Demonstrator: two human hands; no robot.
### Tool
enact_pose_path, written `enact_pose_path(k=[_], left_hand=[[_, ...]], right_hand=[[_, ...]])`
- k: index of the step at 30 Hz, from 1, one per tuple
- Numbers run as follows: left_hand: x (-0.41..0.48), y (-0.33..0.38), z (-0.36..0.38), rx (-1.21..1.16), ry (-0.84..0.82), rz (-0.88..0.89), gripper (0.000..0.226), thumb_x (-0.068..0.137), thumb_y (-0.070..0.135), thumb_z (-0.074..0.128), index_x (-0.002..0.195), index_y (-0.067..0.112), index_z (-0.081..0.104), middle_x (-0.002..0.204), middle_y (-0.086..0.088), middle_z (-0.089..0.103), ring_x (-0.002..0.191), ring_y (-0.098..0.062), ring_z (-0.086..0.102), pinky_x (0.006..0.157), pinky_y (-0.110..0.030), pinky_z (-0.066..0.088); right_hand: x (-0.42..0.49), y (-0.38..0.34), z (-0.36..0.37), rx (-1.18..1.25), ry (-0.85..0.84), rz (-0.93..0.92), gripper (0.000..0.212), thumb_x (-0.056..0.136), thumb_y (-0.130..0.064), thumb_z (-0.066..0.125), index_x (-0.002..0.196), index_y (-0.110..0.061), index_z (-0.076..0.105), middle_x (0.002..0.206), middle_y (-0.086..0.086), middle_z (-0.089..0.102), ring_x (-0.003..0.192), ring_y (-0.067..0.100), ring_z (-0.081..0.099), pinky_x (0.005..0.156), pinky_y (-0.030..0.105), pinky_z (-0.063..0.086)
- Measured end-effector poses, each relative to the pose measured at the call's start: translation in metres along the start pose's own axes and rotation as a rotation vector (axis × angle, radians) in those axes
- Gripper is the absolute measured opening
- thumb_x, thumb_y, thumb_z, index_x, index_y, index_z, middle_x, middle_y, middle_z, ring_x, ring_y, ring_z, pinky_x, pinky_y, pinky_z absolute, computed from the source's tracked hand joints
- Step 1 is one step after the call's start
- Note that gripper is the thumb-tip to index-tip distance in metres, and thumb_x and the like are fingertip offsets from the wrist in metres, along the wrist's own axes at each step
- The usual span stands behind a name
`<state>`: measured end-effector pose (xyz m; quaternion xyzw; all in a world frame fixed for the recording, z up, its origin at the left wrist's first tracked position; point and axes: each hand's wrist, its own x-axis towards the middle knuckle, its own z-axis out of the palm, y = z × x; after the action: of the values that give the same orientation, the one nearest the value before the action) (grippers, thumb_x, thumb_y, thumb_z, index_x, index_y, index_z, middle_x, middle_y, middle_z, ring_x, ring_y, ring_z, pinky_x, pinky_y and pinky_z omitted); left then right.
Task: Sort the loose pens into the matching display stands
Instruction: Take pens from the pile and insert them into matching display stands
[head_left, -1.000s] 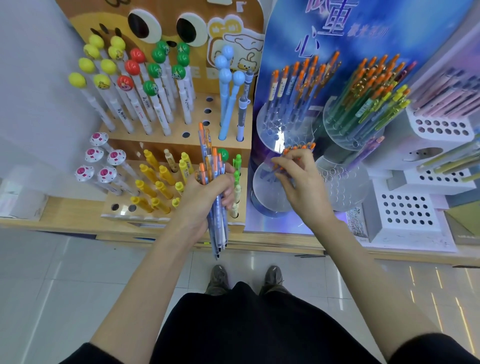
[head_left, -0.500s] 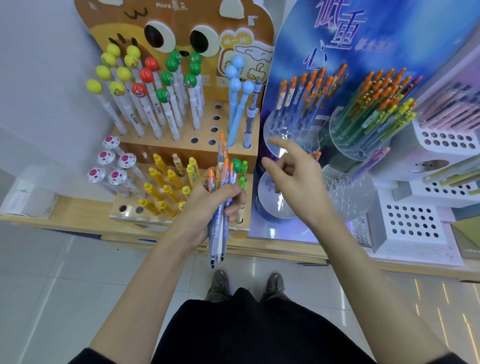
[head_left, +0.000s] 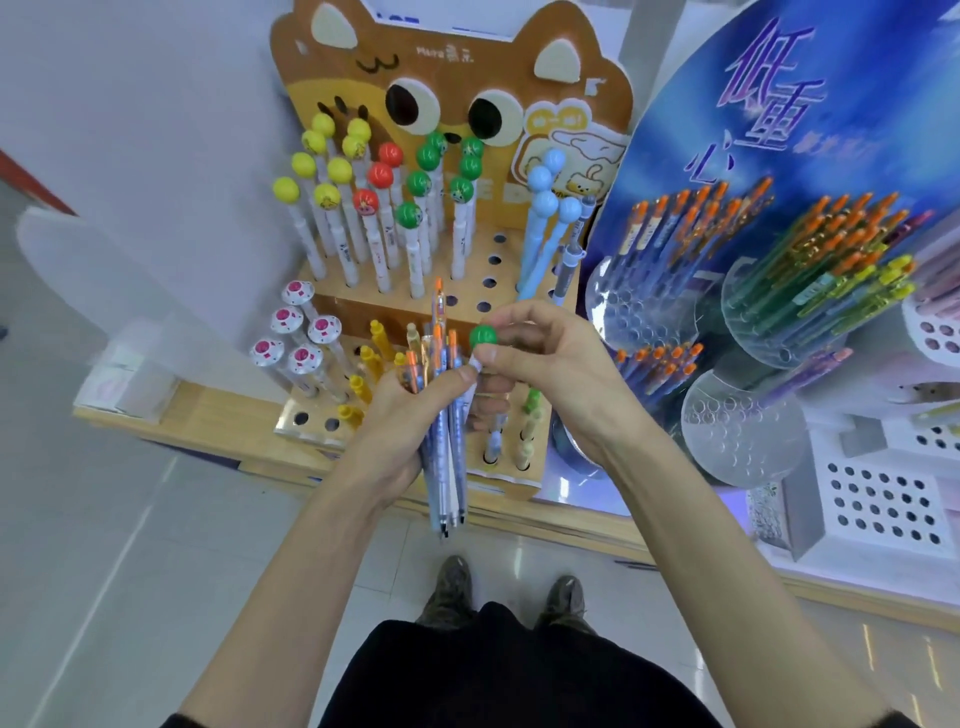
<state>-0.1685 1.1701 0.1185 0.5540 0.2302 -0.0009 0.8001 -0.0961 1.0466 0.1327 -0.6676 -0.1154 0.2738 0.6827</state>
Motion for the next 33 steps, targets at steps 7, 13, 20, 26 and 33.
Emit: enact_pose_path(k=[7,13,20,26,33], left_hand=[[0.013,0.019,-0.023,0.025,0.138,0.053,0.008,0.088,0.009,0.062,0.084,0.011,0.069,0.096,-0.012,0.072,0.096,-0.025,0.068,0.085,-0.042,0.055],[0.019,0.033,-0.042,0.057,0.140,0.125,0.010,0.087,0.007,0.061,0.084,0.014,0.068,0.081,-0.004,0.075,0.083,-0.020,0.072,0.074,-0.031,0.059],[0.019,0.035,-0.047,0.061,0.123,0.111,0.004,0.075,0.016,0.071,0.078,0.017,0.068,0.067,-0.001,0.070,0.060,-0.012,0.065,0.058,-0.021,0.053],[0.022,0.035,-0.052,0.051,0.141,0.078,0.016,0.070,0.021,0.071,0.085,0.016,0.067,0.067,0.000,0.071,0.061,-0.010,0.066,0.058,-0.021,0.054],[0.025,0.037,-0.054,0.054,0.136,0.066,0.006,0.079,0.015,0.070,0.084,0.016,0.068,0.068,0.000,0.071,0.062,-0.010,0.067,0.059,-0.021,0.055]], right_hand=[[0.014,-0.014,0.017,-0.021,0.220,-0.196,0.016,0.087,-0.001,0.064,0.100,-0.009,0.061,0.088,0.001,0.063,0.077,0.008,0.065,0.074,0.024,0.055],[0.037,-0.038,0.015,-0.120,0.475,-0.436,0.019,0.087,-0.002,0.064,0.098,-0.016,0.058,0.091,-0.006,0.059,0.074,-0.007,0.060,0.072,0.013,0.049],[0.070,-0.030,0.026,-0.227,0.484,-0.501,0.022,0.088,-0.009,0.064,0.100,-0.024,0.054,0.096,-0.016,0.060,0.088,0.007,0.066,0.083,0.033,0.055],[0.081,-0.030,0.031,-0.236,0.457,-0.539,0.023,0.088,-0.006,0.064,0.098,-0.024,0.053,0.091,-0.023,0.062,0.088,0.011,0.067,0.081,0.025,0.053],[0.090,-0.028,0.033,-0.254,0.447,-0.553,0.020,0.089,-0.007,0.063,0.102,-0.019,0.054,0.101,-0.006,0.061,0.094,0.013,0.067,0.085,0.029,0.053]])
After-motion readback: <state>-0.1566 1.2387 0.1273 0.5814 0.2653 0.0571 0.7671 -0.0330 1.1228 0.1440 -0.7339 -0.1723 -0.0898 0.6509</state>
